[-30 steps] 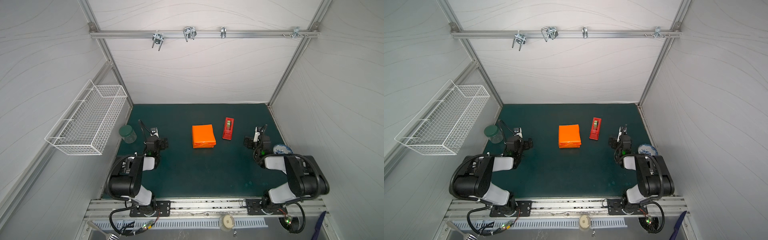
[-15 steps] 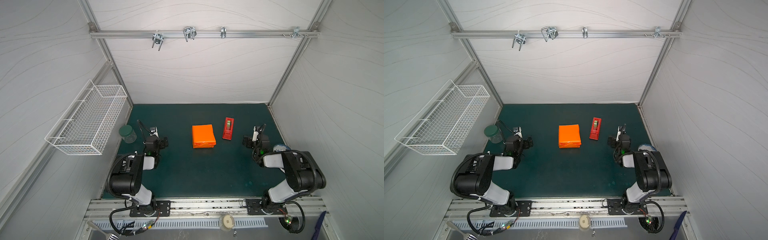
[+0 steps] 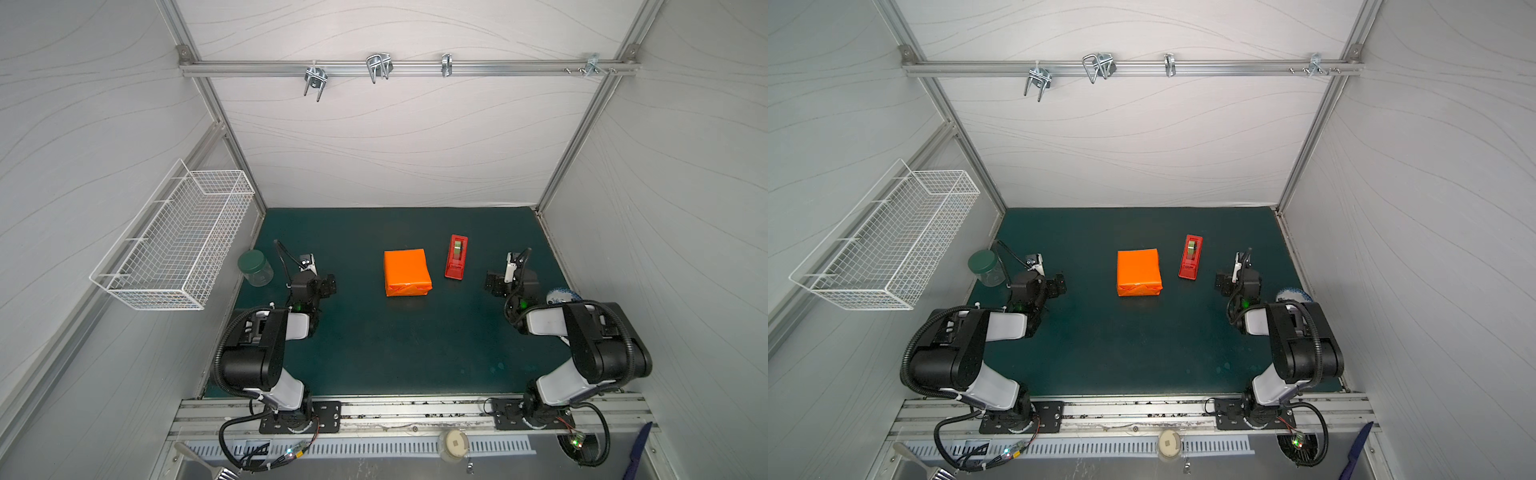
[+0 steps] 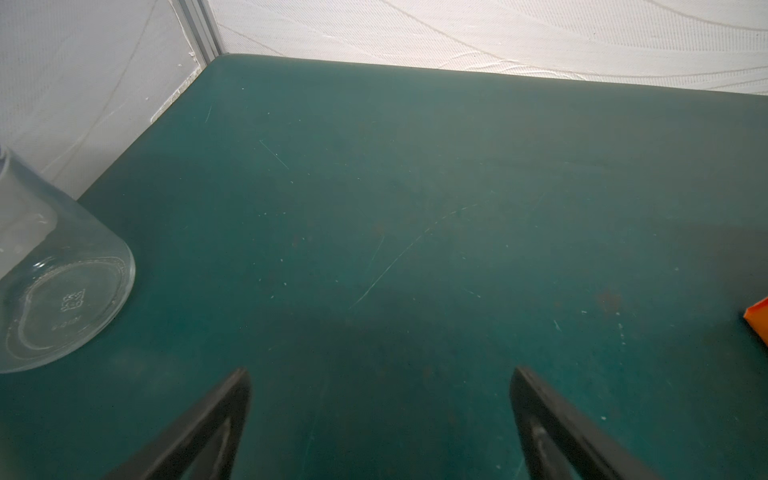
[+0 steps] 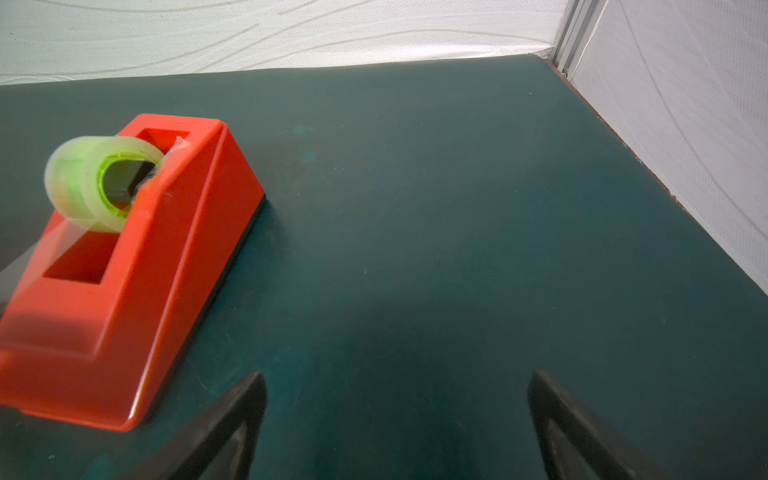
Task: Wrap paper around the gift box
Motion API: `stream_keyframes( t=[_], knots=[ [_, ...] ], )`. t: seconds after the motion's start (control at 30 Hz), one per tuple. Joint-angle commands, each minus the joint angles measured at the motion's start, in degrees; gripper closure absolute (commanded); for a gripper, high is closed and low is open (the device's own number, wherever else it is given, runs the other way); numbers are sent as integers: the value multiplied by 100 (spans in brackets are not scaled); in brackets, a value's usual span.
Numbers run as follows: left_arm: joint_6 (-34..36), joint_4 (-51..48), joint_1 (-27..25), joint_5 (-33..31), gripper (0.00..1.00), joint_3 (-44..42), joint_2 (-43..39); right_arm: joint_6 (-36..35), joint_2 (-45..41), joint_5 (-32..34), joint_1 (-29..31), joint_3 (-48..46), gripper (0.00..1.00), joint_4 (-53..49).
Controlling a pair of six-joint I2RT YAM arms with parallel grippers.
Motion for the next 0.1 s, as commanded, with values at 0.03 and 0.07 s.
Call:
stream_keyframes(
  t=[0.03,0.07],
  knots=[
    [16,305,32,-3,1,109,-2,-127,1,60,32,63,1,148],
    [9,302,32,7,1,106,-2,-126,8,59,33,69,1,157]
  ],
)
